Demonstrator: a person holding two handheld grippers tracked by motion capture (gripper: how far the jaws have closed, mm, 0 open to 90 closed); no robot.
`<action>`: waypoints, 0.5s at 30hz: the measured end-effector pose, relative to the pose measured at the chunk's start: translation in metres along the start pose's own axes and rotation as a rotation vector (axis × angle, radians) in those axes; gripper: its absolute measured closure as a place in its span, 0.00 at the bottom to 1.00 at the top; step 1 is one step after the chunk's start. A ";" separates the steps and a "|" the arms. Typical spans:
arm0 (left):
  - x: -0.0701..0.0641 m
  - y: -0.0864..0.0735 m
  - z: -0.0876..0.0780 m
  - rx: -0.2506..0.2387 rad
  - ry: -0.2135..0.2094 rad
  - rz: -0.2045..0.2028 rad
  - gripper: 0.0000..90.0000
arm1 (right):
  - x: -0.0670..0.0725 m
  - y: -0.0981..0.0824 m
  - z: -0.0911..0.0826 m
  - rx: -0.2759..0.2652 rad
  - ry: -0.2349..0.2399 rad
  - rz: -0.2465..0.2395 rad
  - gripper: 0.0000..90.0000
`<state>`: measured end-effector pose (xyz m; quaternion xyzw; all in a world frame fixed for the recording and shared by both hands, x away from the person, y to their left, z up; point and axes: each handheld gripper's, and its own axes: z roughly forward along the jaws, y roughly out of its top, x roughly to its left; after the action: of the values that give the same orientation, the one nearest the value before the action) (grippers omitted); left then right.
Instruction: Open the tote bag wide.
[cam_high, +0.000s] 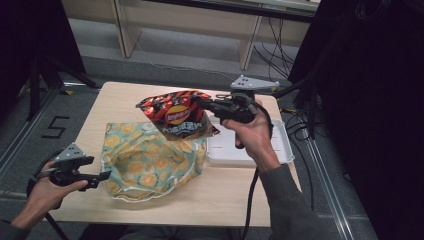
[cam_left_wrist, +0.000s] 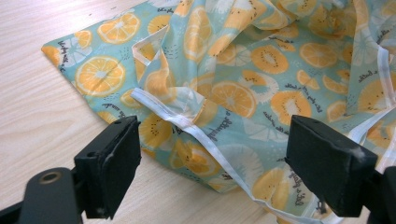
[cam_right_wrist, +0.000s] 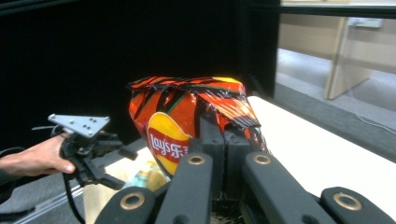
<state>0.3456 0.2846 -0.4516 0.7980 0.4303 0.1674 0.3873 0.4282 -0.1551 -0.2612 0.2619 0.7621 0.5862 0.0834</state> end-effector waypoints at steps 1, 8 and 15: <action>-0.001 0.000 0.000 -0.009 0.011 -0.002 0.19 | -0.006 0.000 -0.009 -0.009 -0.018 0.015 1.00; 0.002 0.000 0.000 -0.010 0.009 -0.004 0.19 | -0.031 -0.005 -0.039 -0.011 -0.102 0.035 1.00; 0.004 -0.001 0.000 0.001 0.016 -0.008 0.19 | -0.052 -0.020 -0.062 0.012 -0.183 0.070 1.00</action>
<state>0.3476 0.2878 -0.4527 0.7951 0.4368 0.1717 0.3841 0.4397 -0.2376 -0.2707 0.3411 0.7452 0.5579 0.1305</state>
